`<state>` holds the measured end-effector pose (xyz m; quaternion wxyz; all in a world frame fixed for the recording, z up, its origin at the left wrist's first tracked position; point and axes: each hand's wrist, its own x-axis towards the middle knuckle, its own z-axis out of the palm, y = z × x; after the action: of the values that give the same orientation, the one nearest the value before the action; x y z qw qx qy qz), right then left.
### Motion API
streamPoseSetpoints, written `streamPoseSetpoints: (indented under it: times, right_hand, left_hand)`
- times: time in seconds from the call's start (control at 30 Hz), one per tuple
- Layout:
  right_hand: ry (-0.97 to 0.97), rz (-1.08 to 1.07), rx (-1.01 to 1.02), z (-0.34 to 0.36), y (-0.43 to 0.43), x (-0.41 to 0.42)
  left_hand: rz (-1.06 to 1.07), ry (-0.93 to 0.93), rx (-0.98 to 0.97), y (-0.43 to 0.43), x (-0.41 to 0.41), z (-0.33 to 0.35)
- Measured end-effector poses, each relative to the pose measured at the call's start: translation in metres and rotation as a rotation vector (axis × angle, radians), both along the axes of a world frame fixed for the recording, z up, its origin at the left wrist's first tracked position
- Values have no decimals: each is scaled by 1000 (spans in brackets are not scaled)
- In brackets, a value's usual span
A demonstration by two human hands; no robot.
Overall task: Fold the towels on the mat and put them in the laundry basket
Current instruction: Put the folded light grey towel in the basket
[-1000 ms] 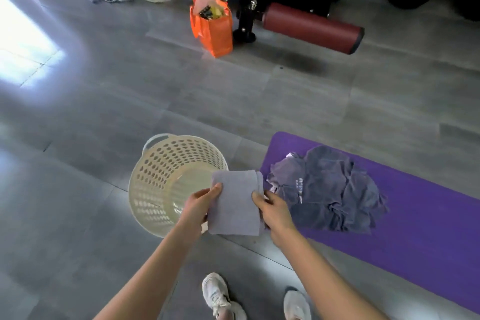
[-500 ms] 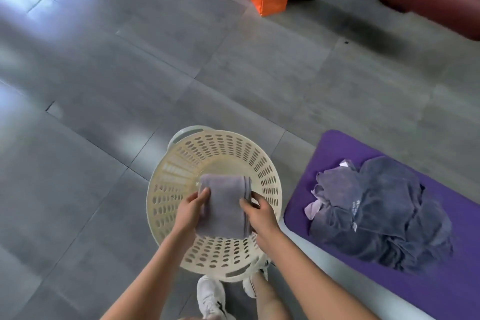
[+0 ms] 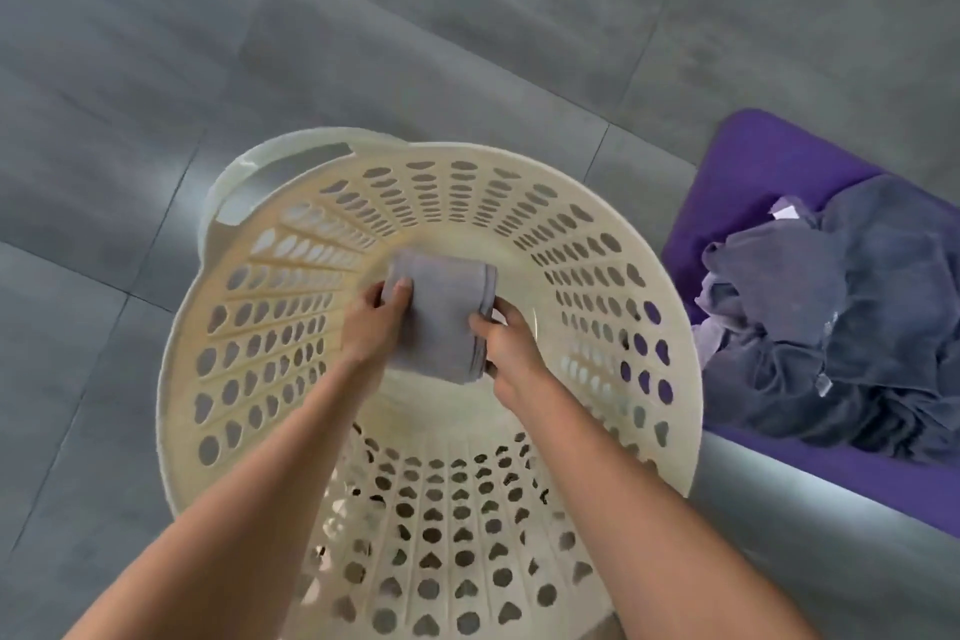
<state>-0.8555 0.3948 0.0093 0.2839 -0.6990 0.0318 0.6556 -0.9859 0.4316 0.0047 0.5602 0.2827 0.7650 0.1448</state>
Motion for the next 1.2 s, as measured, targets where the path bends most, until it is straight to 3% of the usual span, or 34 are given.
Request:
streamPoseSetpoints:
  times: [0.17, 0.33, 0.4, 0.47, 0.5, 0.57, 0.67, 0.97, 1.2]
  right_hand:
    - [-32, -99, 46, -108, 11, -19]
    - [-121, -39, 75, -178, 20, -32]
    - [-153, -35, 39, -190, 21, -40]
    - [-154, -68, 18, -197, 23, -47]
    - [-152, -79, 11, -198, 24, -48]
    - [-136, -84, -2, -200, 27, -48]
    - [-157, -67, -19, -204, 29, -46]
    - [-439, 344, -45, -186, 28, -37]
    - [-432, 350, -25, -64, 0, -5]
  left_hand:
    - [8, 2, 5, 13, -11, -111]
    - [-27, 61, -40, 14, -23, -183]
    - [-141, 233, -58, 12, -25, -186]
    - [-368, 558, 41, 8, -26, -171]
    - [-517, 659, 194, 2, -25, -162]
    - [-844, 642, 461, -11, -22, -152]
    - [-1101, 543, 370, -16, -25, -177]
    - [-1260, 509, 149, 2, -27, -190]
    - [-1165, 571, 151, 1, 3, -78]
